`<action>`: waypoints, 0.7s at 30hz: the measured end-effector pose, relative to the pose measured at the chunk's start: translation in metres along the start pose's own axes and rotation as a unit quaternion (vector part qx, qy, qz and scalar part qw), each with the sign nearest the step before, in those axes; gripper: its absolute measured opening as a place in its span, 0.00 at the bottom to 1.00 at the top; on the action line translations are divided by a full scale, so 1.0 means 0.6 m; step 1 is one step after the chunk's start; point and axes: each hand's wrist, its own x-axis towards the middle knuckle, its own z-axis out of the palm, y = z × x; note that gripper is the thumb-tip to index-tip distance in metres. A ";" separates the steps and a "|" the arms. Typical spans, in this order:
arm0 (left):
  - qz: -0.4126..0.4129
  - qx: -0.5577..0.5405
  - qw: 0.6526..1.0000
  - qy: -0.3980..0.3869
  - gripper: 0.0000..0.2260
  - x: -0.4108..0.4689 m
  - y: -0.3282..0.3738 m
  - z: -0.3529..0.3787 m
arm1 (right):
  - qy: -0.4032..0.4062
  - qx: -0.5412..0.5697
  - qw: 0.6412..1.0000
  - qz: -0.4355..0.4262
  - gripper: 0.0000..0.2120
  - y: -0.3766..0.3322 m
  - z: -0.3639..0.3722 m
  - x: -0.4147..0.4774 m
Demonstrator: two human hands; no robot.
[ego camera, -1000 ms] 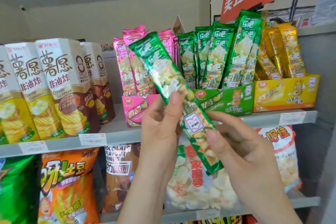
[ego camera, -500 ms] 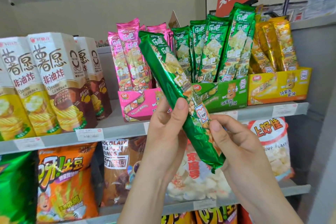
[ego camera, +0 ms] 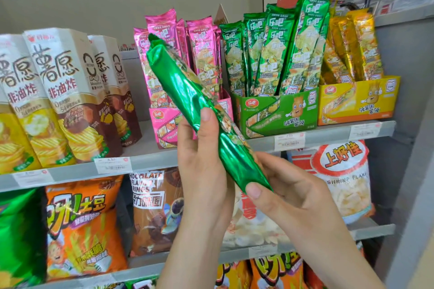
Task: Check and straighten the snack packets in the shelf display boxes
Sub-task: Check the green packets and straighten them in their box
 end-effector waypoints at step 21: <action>-0.135 -0.006 0.981 -0.142 0.29 -0.031 -0.028 -0.034 | 0.195 -0.076 0.973 -0.097 0.22 0.017 0.021 -0.004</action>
